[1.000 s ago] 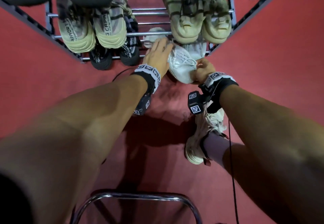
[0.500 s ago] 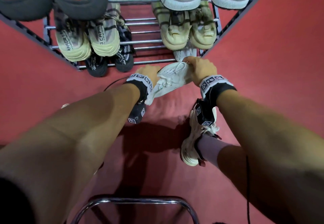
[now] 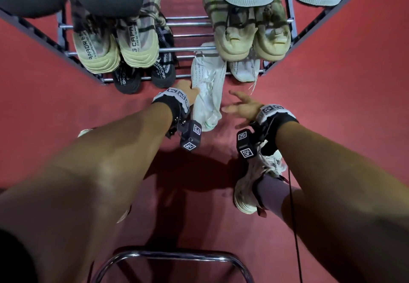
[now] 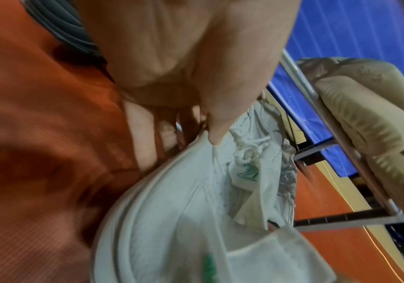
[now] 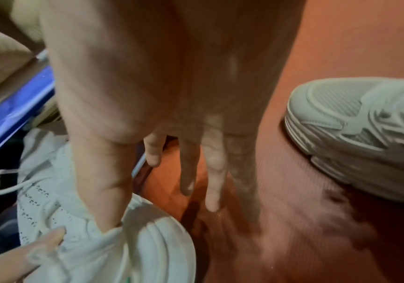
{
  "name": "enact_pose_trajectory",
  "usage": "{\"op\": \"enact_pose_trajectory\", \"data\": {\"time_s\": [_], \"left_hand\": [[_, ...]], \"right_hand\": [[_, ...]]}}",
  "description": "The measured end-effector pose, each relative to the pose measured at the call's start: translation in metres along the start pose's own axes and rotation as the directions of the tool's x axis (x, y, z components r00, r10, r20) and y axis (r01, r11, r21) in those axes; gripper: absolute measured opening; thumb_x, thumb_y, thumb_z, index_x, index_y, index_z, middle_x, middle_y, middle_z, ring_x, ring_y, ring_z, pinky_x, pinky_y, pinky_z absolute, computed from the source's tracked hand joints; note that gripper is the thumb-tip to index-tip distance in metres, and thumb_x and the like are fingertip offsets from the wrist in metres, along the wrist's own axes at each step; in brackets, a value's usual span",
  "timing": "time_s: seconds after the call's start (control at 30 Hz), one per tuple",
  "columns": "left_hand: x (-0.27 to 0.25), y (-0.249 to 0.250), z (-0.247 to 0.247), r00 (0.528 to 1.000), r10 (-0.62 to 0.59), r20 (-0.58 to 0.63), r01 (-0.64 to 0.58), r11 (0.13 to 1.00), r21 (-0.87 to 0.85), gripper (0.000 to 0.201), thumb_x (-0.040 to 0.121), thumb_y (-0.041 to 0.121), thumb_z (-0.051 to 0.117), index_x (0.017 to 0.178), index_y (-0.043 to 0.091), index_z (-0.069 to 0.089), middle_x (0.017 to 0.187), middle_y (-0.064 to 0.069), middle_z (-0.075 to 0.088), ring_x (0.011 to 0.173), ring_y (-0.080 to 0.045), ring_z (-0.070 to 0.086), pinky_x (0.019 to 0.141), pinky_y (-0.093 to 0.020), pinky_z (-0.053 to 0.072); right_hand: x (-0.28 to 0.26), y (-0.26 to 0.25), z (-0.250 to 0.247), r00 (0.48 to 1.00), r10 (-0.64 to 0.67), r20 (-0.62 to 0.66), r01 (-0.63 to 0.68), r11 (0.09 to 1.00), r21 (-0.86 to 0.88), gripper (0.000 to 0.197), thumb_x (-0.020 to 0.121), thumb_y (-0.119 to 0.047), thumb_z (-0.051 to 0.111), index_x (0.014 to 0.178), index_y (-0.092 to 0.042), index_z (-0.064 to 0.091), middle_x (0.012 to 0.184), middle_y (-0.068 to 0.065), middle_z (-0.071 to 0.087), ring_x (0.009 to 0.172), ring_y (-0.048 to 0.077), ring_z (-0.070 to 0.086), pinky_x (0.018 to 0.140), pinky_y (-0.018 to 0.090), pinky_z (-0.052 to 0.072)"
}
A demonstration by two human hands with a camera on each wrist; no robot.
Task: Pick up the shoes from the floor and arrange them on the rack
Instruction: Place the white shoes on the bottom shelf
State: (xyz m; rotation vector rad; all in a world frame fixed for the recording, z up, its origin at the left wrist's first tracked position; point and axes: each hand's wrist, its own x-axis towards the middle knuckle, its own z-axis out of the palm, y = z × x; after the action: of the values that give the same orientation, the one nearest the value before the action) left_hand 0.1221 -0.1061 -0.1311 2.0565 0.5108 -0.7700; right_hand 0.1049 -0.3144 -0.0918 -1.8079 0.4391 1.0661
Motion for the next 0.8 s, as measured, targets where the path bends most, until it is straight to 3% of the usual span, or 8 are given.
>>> {"op": "enact_pose_trajectory", "data": {"time_s": [0.07,0.17,0.27,0.4,0.5,0.57,0.7,0.8], "left_hand": [[0.014,-0.001,-0.001,1.000,0.003,-0.005,-0.003,0.999,-0.042,0.040,0.077,0.042,0.053,0.103,0.016,0.068,0.099,-0.010,0.071,0.087,-0.032,0.069,0.079,-0.047,0.059],[0.019,0.007,-0.005,0.999,0.016,-0.030,-0.019,0.996,-0.087,0.041,0.076,0.040,0.052,0.100,0.012,0.069,0.097,-0.015,0.072,0.089,-0.035,0.070,0.076,-0.051,0.059],[0.020,0.017,-0.010,0.999,0.029,-0.043,-0.034,0.992,-0.119,0.029,0.086,0.033,0.055,0.097,0.008,0.068,0.102,-0.018,0.071,0.092,-0.034,0.069,0.078,-0.051,0.059],[0.032,0.010,-0.009,0.999,0.022,-0.042,-0.030,0.977,-0.213,0.013,0.085,0.026,0.060,0.095,0.018,0.063,0.102,-0.012,0.070,0.094,-0.029,0.068,0.085,-0.049,0.057],[0.030,0.008,-0.008,0.999,0.029,-0.017,-0.032,0.957,-0.290,0.033,0.086,0.016,0.062,0.118,0.022,0.062,0.103,-0.002,0.066,0.096,-0.026,0.067,0.088,-0.044,0.056],[0.024,0.007,-0.005,0.999,-0.023,0.049,0.038,0.942,-0.335,0.050,0.090,0.017,0.059,0.138,0.028,0.048,0.113,0.001,0.064,0.093,-0.024,0.066,0.082,-0.043,0.057],[0.022,0.008,0.000,0.971,-0.108,0.212,0.205,0.833,-0.513,0.057,0.095,0.023,0.059,0.145,0.038,0.034,0.121,-0.003,0.059,0.089,-0.031,0.069,0.074,-0.051,0.059],[0.025,0.012,0.003,0.968,-0.100,0.230,0.220,0.781,-0.585,0.063,0.094,0.016,0.062,0.146,0.036,0.032,0.126,-0.009,0.056,0.086,-0.032,0.068,0.072,-0.047,0.060]], "right_hand": [[0.004,0.003,0.002,0.993,0.049,0.111,-0.065,0.987,0.144,0.083,0.082,-0.013,0.075,0.149,-0.030,0.030,0.148,0.005,0.044,0.119,0.028,0.059,0.082,0.040,0.058],[0.016,-0.002,0.005,0.984,0.043,0.173,-0.090,0.958,0.274,0.076,0.084,-0.010,0.072,0.147,-0.026,0.033,0.133,0.008,0.060,0.101,0.025,0.070,0.093,0.042,0.054],[0.022,-0.014,0.013,0.990,0.022,0.142,-0.067,0.945,0.321,0.060,0.084,0.003,0.066,0.134,-0.020,0.044,0.102,0.005,0.070,0.079,0.021,0.073,0.077,0.039,0.059],[0.035,-0.023,0.019,1.000,0.009,0.018,-0.016,0.888,0.459,0.053,0.078,0.021,0.056,0.118,-0.014,0.053,0.100,0.012,0.065,0.078,0.033,0.067,0.071,0.048,0.059],[0.045,-0.030,0.019,0.999,0.018,-0.028,-0.004,0.900,0.436,0.056,0.078,0.024,0.051,0.124,-0.009,0.054,0.108,0.013,0.063,0.079,0.034,0.066,0.069,0.049,0.058],[0.049,-0.034,0.020,0.996,0.006,-0.087,0.032,0.902,0.431,0.048,0.082,0.023,0.047,0.119,-0.006,0.056,0.102,0.015,0.065,0.078,0.035,0.066,0.068,0.047,0.058],[0.064,-0.041,0.016,0.960,0.038,-0.276,0.099,0.881,0.463,0.031,0.092,0.017,0.035,0.098,-0.004,0.057,0.084,0.013,0.067,0.066,0.027,0.067,0.051,0.038,0.059],[0.070,-0.042,0.015,0.971,0.028,-0.236,0.062,0.928,0.367,0.023,0.091,0.010,0.043,0.093,-0.005,0.060,0.090,0.016,0.067,0.078,0.030,0.068,0.073,0.046,0.060]]}}
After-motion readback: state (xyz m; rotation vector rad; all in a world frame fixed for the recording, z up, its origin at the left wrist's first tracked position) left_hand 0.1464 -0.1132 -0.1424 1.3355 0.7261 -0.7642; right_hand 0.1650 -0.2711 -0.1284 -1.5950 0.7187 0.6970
